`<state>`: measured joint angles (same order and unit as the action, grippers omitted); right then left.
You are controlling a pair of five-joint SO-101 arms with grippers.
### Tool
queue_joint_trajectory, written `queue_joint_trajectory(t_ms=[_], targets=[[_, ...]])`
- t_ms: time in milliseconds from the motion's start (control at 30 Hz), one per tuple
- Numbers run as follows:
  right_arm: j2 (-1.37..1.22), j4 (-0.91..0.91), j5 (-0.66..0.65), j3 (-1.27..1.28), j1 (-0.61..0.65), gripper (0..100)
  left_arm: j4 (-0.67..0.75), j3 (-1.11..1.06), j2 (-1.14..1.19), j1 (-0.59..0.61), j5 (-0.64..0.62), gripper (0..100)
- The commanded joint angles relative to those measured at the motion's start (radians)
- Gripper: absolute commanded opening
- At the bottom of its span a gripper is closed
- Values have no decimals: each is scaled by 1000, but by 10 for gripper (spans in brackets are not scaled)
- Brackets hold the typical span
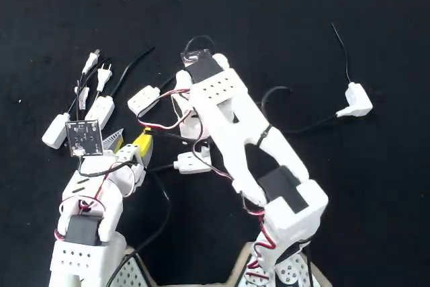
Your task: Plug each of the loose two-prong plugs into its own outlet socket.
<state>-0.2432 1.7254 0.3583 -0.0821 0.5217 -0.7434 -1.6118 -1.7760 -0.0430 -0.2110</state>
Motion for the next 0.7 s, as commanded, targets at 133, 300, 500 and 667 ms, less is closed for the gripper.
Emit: queue_joint_trajectory(t_ms=[133, 300, 500, 667], targets=[[-61, 34, -15, -39, 17, 11, 23, 16, -8, -10, -8, 202], [-110, 34, -15, -38, 18, 11, 23, 18, -8, -10, -8, 202], [-142, 34, -17, -45, 18, 11, 23, 19, -8, -10, -8, 202], [-137, 34, -17, -47, 17, 11, 23, 19, -8, -10, -8, 202]])
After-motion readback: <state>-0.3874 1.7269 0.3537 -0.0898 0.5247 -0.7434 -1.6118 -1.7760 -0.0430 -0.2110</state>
